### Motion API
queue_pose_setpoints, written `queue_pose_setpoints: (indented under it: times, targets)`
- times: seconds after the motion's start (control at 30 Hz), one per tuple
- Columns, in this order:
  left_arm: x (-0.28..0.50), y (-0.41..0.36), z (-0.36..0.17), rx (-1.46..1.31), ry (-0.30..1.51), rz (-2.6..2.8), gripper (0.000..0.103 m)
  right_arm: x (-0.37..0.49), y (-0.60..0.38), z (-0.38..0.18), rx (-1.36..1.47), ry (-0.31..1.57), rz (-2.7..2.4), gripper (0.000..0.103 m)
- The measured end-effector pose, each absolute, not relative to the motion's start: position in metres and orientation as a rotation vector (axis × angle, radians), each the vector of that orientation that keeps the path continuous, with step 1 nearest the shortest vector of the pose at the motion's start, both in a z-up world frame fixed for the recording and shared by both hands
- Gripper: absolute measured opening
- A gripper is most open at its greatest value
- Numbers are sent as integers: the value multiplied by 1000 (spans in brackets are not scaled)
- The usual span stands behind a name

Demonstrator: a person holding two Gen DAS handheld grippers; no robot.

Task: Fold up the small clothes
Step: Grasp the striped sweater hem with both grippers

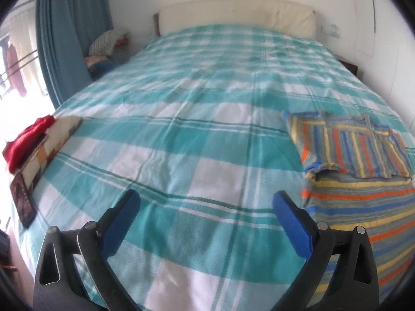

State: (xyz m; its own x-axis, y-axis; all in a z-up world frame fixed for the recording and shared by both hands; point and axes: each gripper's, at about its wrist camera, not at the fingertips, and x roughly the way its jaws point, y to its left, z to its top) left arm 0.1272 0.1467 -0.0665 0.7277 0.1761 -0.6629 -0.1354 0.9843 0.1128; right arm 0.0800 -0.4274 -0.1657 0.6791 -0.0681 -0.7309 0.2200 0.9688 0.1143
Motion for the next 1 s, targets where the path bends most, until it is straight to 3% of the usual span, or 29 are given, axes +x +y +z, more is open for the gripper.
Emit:
queue_pose_setpoints:
  times: [0.43, 0.6, 0.73, 0.9, 0.97, 1.0]
  targets:
    - [78, 111, -28, 108, 671, 137, 102, 80, -428, -165, 208, 811, -155, 102]
    - [56, 115, -79, 49, 932, -178, 102, 65, -431, -137, 272, 819, -73, 101]
    - [20, 123, -111, 47, 1006, -238, 102, 23, -407, -101, 270, 853, 123, 101]
    - [-4, 106, -135, 48, 1087, -327, 101, -29, -364, -98, 259, 1020, 335, 101]
    - [-10, 98, -142, 68, 1110, -343, 97, -41, -347, -108, 240, 1082, 362, 101]
    - [-12, 95, -146, 78, 1121, -343, 86, -45, -340, -117, 234, 1120, 364, 98]
